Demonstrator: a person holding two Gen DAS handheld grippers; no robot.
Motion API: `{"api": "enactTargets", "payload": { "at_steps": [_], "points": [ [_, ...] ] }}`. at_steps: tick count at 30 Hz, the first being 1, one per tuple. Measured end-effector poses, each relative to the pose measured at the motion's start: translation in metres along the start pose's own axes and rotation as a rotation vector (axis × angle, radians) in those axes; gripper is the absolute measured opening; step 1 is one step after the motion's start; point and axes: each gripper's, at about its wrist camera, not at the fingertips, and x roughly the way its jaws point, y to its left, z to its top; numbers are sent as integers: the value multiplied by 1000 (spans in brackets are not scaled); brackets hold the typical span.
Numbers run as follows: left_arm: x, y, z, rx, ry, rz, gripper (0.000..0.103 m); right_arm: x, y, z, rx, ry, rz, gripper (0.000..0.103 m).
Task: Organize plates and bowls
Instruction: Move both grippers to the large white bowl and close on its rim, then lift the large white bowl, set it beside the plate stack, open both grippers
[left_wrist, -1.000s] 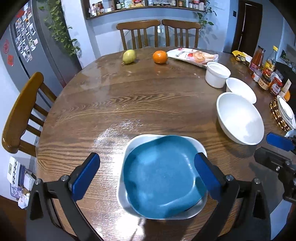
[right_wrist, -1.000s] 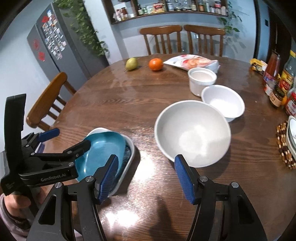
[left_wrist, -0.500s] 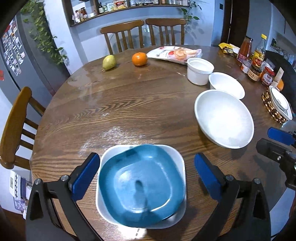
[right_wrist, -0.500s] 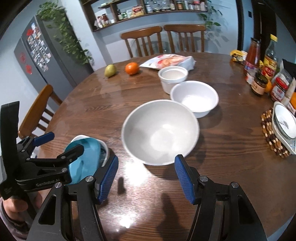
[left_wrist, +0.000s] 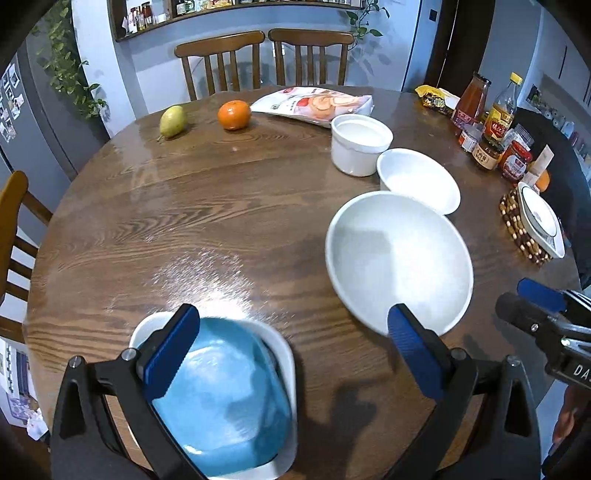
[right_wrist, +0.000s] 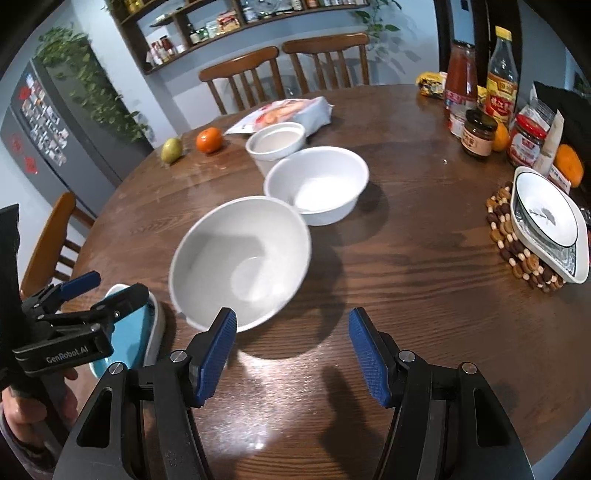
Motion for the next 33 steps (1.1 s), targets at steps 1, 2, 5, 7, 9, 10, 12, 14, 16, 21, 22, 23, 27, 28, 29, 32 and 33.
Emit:
{"api": "enactTargets", "payload": {
  "at_steps": [1, 2, 5, 7, 9, 10, 12, 14, 16, 21, 22, 23, 27, 28, 29, 32, 33],
  "points": [
    [1, -3, 2, 1, -1, 2, 101, 0, -3, 1, 2, -1, -3, 64],
    [2, -5, 3, 1, -2, 3, 101, 1, -5, 2, 4, -1, -4, 64],
    [5, -12, 7, 5, -3, 4, 101, 3, -11, 5, 9, 3, -2, 64],
    [7, -14, 8, 7, -5, 7, 101, 5, -14, 6, 12, 8, 2, 64],
    [9, -15, 10, 3, -5, 7, 101, 7, -17, 8, 12, 11, 6, 64],
    [11, -16, 11, 1, -4, 8, 101, 8, -17, 8, 11, 12, 8, 64],
    [17, -18, 14, -1, 4, 6, 101, 10, -19, 10, 9, 15, 9, 64],
    [26, -19, 16, -10, 27, 1, 100, 15, -21, 14, 11, 22, 15, 64],
    [35, -22, 18, -14, 47, 0, 95, 24, -22, 19, 13, 32, 37, 64],
    [56, -31, 22, -9, 105, -18, 59, 46, -21, 30, 19, 64, 94, 60],
    [60, -32, 22, -9, 124, -28, 46, 50, -21, 32, 21, 71, 107, 55],
    [63, -33, 21, -11, 134, -36, 36, 54, -21, 33, 26, 82, 119, 41],
    [65, -35, 17, -11, 141, -48, 25, 63, -21, 33, 22, 120, 154, 13],
    [65, -34, 17, -11, 142, -48, 21, 62, -20, 33, 16, 120, 148, 13],
    [64, -34, 16, -10, 143, -49, 17, 61, -20, 33, 15, 118, 143, 13],
    [59, -33, 12, -3, 139, -58, 14, 56, -24, 31, 34, 121, 140, 12],
    [52, -34, 10, 7, 130, -61, 14, 52, -25, 29, 42, 124, 153, 12]
  ]
}}
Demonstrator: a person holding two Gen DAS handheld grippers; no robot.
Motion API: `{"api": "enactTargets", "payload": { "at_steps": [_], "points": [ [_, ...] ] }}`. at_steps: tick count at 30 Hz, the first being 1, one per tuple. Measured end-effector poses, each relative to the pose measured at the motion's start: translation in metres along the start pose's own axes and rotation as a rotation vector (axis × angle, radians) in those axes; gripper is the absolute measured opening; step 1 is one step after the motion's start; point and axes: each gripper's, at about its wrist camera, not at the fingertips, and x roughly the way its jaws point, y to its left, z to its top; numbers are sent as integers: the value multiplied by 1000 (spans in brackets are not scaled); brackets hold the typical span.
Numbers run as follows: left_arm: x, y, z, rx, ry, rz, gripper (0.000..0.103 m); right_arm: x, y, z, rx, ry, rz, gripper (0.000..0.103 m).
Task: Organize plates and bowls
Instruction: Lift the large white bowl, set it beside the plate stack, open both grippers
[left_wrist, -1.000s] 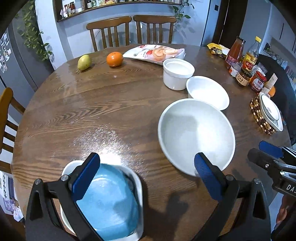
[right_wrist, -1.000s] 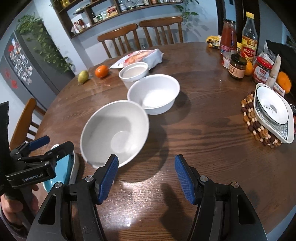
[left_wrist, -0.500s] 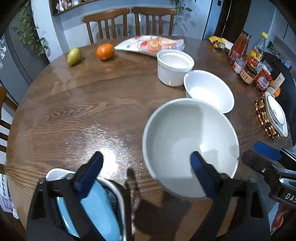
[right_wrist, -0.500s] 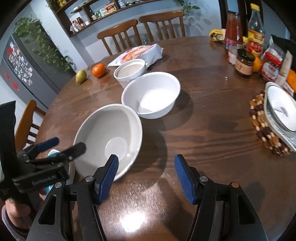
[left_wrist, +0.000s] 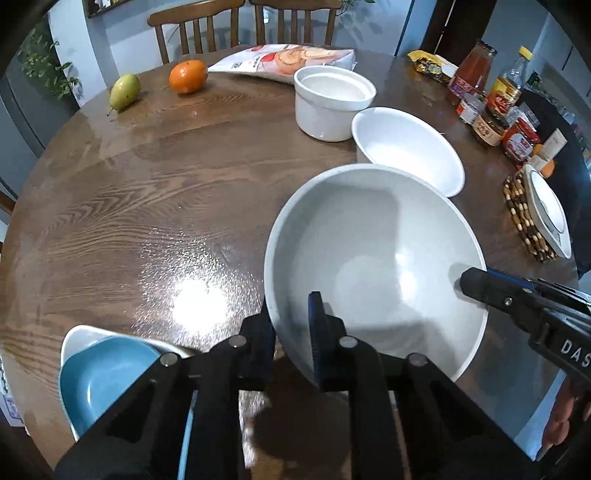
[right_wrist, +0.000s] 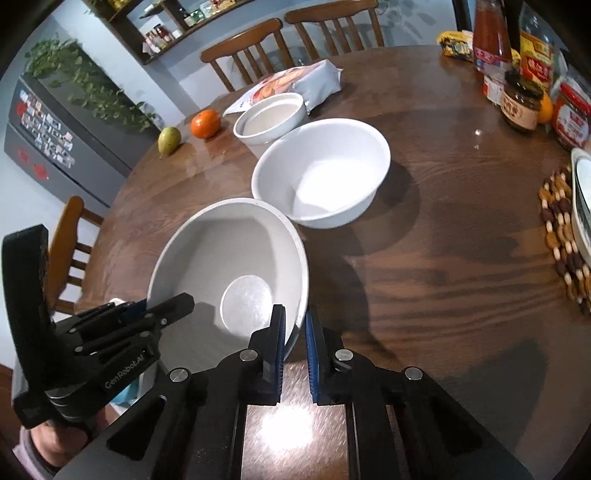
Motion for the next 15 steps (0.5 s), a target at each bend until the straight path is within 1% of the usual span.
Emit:
{"api": "enactTargets", "payload": {
  "at_steps": [4, 8, 11, 15],
  "points": [
    [-19, -5, -12, 36, -16, -12, 14, -18, 4, -10, -1, 9, 19, 12],
    [-28, -9, -25, 59, -3, -35, 14, -31, 6, -28, 0, 33, 22, 12],
    [-27, -15, -36, 91, 18, -42, 14, -33, 5, -40, 1, 59, 5, 12],
    [-17, -22, -45, 113, 49, -41, 16, -23, -5, -54, 46, 107, -9, 12]
  ]
}}
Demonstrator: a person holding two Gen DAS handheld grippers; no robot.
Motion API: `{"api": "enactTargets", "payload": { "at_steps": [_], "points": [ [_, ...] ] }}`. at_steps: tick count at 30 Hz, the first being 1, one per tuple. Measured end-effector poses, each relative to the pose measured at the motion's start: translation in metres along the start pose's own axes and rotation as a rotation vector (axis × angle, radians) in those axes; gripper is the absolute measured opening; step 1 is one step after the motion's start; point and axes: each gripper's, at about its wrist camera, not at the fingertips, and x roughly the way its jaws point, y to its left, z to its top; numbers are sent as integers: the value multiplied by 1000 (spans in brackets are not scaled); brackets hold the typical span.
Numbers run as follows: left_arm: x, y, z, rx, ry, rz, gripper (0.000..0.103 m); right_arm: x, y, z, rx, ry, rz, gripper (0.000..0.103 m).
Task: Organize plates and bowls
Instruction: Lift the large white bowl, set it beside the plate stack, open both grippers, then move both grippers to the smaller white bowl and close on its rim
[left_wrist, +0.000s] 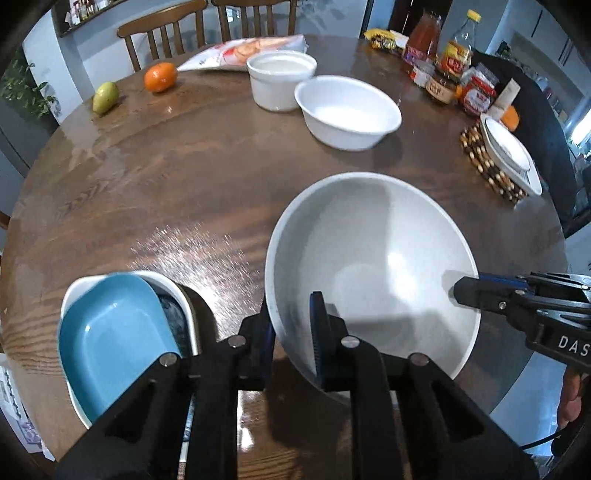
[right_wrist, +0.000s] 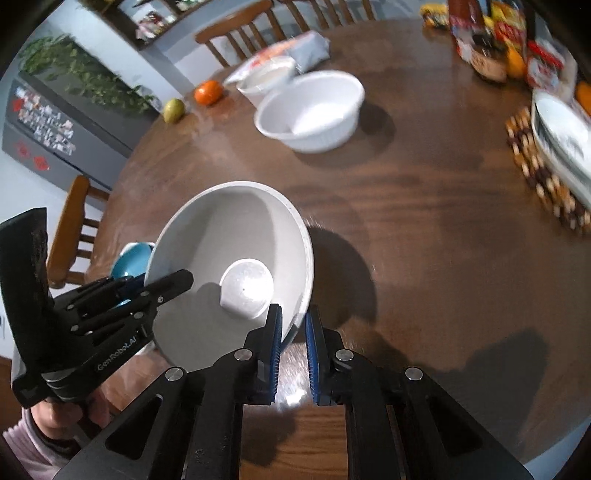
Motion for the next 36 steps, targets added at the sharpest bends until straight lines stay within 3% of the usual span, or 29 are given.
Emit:
{"api": "enactTargets", "payload": {
  "at_steps": [1, 3, 4, 5, 9, 16, 27, 36],
  "points": [
    [2, -2, -1, 7, 6, 15, 19, 2, -3, -1, 6, 4, -11, 14],
    [1, -2, -3, 12, 2, 37, 40, 0, -7, -2, 13, -6, -41, 26],
    [-2, 0, -3, 7, -12, 48, 60, -3, -7, -3, 10, -18, -47, 30],
    [-5, 3, -3, 0, -29, 58, 72, -8, -8, -3, 4, -33, -50, 37],
    [-21, 15, 1, -42, -82, 83, 77, -26, -10, 0, -5, -98, -42, 46],
    [-39, 12, 13, -71, -140, 102, 80, -37, -9, 7, -18, -139, -32, 47],
    [-61, -13, 36, -40, -237, 133, 88, -60, -11, 23, -62, -212, -35, 47],
    [-89, -33, 81, 18, -364, 167, 88, -96, -14, 60, -124, -317, -73, 47]
  ]
}}
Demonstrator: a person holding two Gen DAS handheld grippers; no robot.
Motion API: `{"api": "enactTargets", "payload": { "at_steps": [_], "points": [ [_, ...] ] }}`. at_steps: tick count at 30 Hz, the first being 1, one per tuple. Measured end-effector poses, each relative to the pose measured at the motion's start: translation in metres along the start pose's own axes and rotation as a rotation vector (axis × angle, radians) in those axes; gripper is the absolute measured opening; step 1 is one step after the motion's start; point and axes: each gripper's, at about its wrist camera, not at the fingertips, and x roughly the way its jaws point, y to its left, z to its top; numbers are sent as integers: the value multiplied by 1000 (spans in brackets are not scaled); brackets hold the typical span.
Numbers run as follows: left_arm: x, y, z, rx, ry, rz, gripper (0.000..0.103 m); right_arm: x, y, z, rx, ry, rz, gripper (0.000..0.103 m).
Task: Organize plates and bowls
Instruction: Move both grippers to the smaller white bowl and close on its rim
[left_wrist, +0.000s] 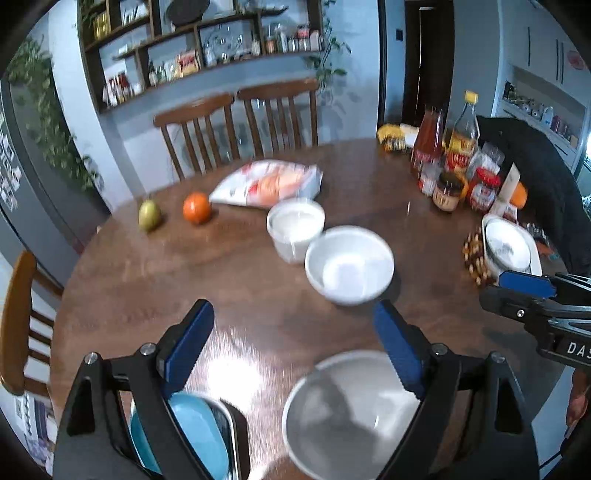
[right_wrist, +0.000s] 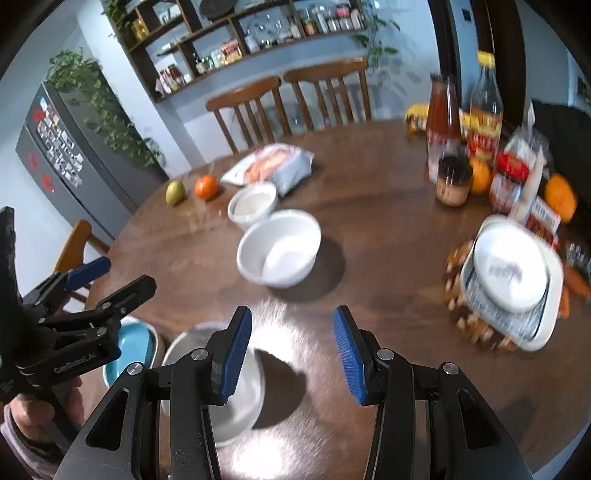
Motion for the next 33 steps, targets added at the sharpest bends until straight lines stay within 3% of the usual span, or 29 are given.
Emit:
{"api": "enactTargets", "payload": {
  "at_steps": [7, 11, 23, 33],
  "points": [
    [-6, -4, 31, 6, -87, 26, 96, -9, 2, 38, -41, -75, 9, 47],
    [1, -4, 37, -2, -81, 29, 96, -3, 4, 51, -55, -87, 17, 47],
    [47, -4, 42, -26, -4, 45, 96, 42, -9, 68, -49, -12, 30, 47],
    [115, 4, 33, -74, 165, 28, 96, 100, -24, 70, -20, 87, 31, 47]
  ]
}}
